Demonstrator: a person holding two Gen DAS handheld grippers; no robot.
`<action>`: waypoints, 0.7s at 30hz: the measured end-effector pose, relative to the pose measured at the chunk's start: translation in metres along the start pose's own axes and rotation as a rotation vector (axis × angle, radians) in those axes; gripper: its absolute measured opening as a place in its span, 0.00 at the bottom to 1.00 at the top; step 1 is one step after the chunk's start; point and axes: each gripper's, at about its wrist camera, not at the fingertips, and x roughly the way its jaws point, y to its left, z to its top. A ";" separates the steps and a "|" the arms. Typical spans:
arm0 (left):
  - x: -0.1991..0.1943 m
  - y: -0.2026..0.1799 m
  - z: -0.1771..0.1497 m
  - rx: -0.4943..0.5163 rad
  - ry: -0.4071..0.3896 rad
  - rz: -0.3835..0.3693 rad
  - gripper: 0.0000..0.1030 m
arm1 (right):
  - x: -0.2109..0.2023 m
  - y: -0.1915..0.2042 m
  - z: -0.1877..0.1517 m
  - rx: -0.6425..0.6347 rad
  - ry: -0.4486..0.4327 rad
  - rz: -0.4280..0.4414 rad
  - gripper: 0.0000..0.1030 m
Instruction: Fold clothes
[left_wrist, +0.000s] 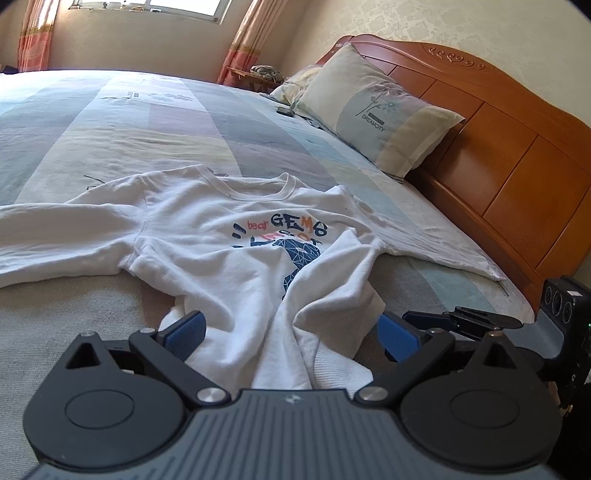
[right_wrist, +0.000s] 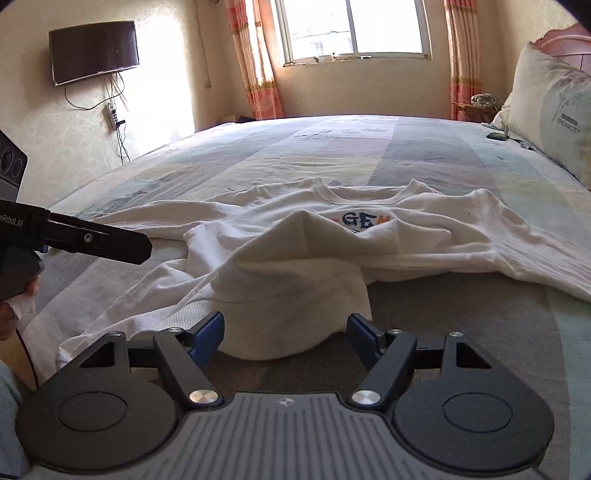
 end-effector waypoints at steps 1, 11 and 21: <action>0.000 -0.001 -0.001 0.003 0.001 -0.001 0.96 | -0.002 -0.008 -0.003 0.044 -0.001 0.000 0.76; 0.002 0.004 -0.002 0.003 0.009 0.026 0.96 | 0.035 -0.090 -0.006 0.516 -0.091 0.035 0.53; 0.004 0.005 -0.002 0.001 0.013 0.036 0.96 | 0.062 -0.031 0.005 0.218 -0.029 0.014 0.37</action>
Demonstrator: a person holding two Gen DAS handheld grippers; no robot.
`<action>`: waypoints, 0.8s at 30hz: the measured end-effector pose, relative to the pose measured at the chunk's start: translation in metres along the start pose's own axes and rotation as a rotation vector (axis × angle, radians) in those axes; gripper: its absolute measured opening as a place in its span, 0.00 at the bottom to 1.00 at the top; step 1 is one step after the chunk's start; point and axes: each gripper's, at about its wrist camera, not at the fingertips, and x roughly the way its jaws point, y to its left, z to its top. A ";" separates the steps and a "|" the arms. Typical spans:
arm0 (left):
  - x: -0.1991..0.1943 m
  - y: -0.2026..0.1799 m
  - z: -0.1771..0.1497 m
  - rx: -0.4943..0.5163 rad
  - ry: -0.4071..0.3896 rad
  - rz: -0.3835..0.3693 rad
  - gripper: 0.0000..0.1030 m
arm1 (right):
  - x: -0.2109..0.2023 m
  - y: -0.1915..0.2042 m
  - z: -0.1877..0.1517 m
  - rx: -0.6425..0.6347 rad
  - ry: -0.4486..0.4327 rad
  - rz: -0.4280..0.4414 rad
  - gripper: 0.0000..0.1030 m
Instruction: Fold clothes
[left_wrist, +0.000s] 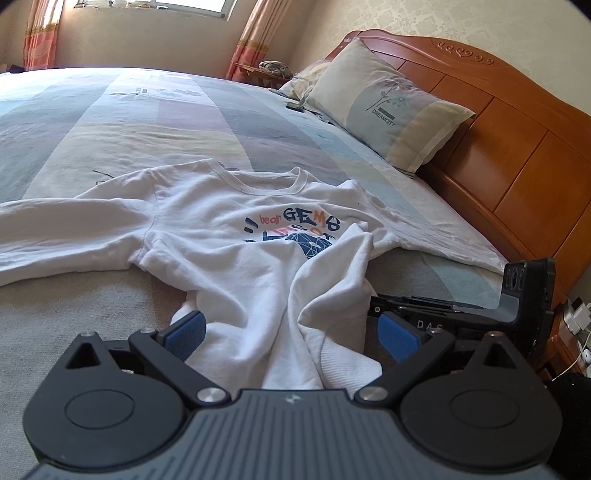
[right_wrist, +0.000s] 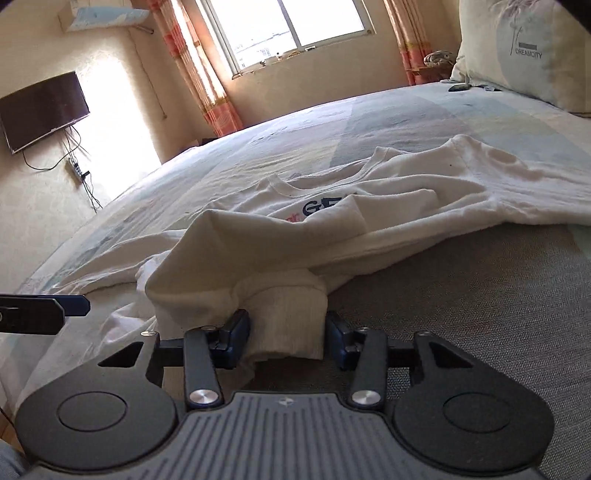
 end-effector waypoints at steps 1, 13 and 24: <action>0.000 0.000 0.000 0.001 -0.001 -0.001 0.96 | -0.001 0.000 0.000 0.011 0.003 0.009 0.29; -0.003 -0.007 -0.001 0.016 -0.006 -0.024 0.96 | -0.113 0.017 0.003 -0.038 -0.068 -0.034 0.15; -0.007 -0.018 -0.004 0.040 -0.009 -0.046 0.96 | -0.197 -0.007 -0.028 0.028 0.064 -0.221 0.15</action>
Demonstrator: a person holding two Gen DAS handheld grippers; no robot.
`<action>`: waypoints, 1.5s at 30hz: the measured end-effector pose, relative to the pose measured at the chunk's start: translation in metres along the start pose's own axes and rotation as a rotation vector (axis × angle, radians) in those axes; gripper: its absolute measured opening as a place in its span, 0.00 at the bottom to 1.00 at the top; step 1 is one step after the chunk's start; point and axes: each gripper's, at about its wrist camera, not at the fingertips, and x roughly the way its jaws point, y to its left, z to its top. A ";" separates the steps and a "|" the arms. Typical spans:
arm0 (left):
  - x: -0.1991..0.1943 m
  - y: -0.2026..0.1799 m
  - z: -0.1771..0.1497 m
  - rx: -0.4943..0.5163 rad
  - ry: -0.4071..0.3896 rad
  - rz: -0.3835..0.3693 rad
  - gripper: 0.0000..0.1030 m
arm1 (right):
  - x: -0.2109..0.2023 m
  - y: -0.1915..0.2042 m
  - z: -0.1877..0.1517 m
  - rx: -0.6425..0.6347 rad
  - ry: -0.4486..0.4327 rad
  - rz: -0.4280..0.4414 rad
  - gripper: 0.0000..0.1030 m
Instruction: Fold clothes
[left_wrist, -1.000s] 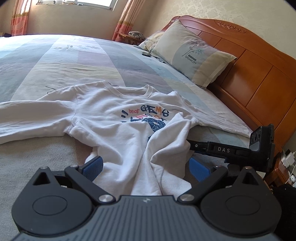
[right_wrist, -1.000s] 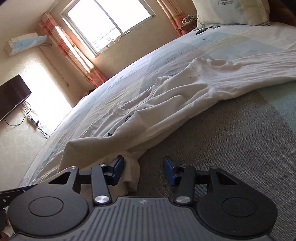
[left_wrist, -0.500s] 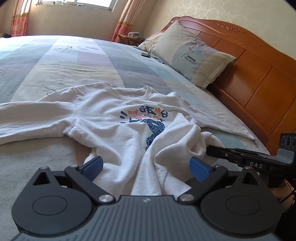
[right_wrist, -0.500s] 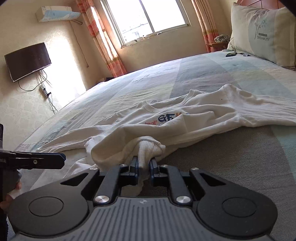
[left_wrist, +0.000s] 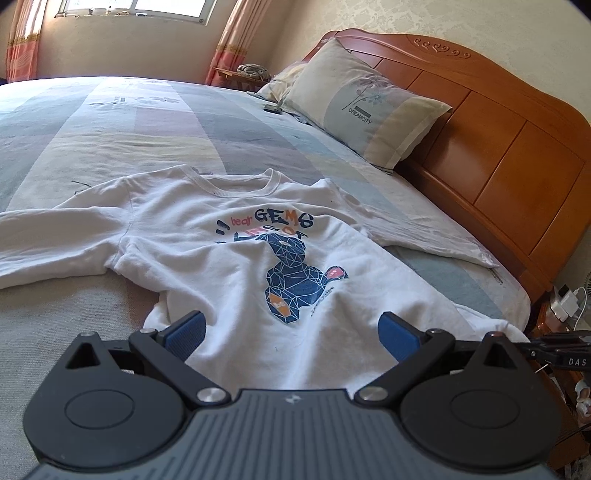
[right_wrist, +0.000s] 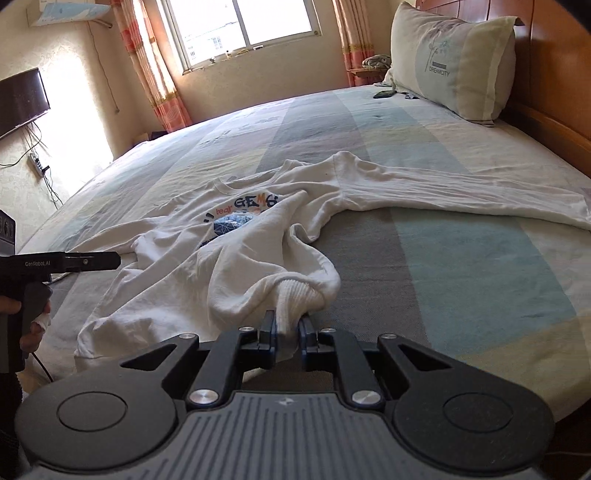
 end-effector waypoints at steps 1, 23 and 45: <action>0.000 0.000 0.000 -0.002 -0.001 0.000 0.96 | -0.003 -0.002 -0.003 0.003 0.022 -0.008 0.15; 0.011 0.011 0.001 -0.023 0.026 0.042 0.96 | 0.144 -0.033 0.104 0.083 -0.029 0.014 0.27; 0.016 0.022 0.000 -0.054 0.032 0.068 0.96 | 0.138 -0.055 0.097 0.105 -0.054 -0.013 0.19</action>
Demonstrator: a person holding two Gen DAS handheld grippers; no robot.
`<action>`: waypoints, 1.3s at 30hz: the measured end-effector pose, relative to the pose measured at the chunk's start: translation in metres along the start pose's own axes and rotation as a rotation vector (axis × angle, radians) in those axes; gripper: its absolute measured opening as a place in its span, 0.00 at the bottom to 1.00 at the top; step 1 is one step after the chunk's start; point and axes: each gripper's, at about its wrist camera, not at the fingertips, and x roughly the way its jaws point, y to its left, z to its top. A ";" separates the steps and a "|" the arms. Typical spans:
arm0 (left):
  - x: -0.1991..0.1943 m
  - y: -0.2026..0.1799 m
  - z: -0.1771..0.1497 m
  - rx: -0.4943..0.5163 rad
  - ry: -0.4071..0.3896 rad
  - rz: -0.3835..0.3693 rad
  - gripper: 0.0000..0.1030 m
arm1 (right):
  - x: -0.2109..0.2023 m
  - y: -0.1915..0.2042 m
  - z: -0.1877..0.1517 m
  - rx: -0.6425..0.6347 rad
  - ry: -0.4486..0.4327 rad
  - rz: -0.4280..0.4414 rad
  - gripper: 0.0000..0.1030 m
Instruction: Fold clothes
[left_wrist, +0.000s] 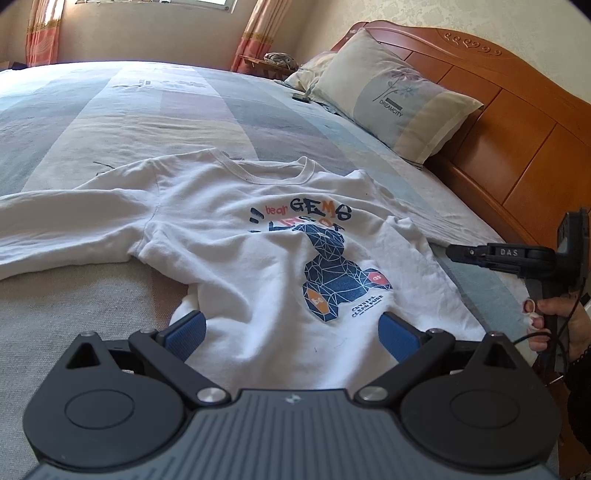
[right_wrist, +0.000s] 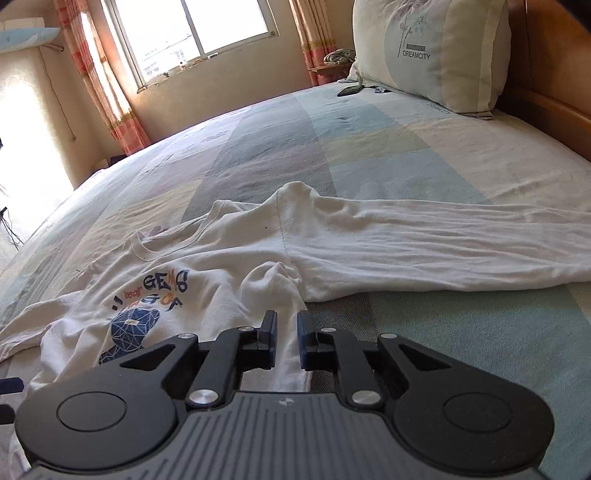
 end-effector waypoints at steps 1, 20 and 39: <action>-0.001 0.001 0.000 -0.006 -0.003 -0.003 0.96 | -0.009 0.002 -0.007 0.008 0.000 0.026 0.23; 0.012 0.039 -0.016 -0.153 -0.008 -0.062 0.98 | -0.057 0.104 -0.134 -0.241 0.133 0.224 0.62; 0.070 0.106 0.035 -0.333 -0.079 -0.314 0.99 | -0.055 0.084 -0.133 -0.164 0.122 0.304 0.66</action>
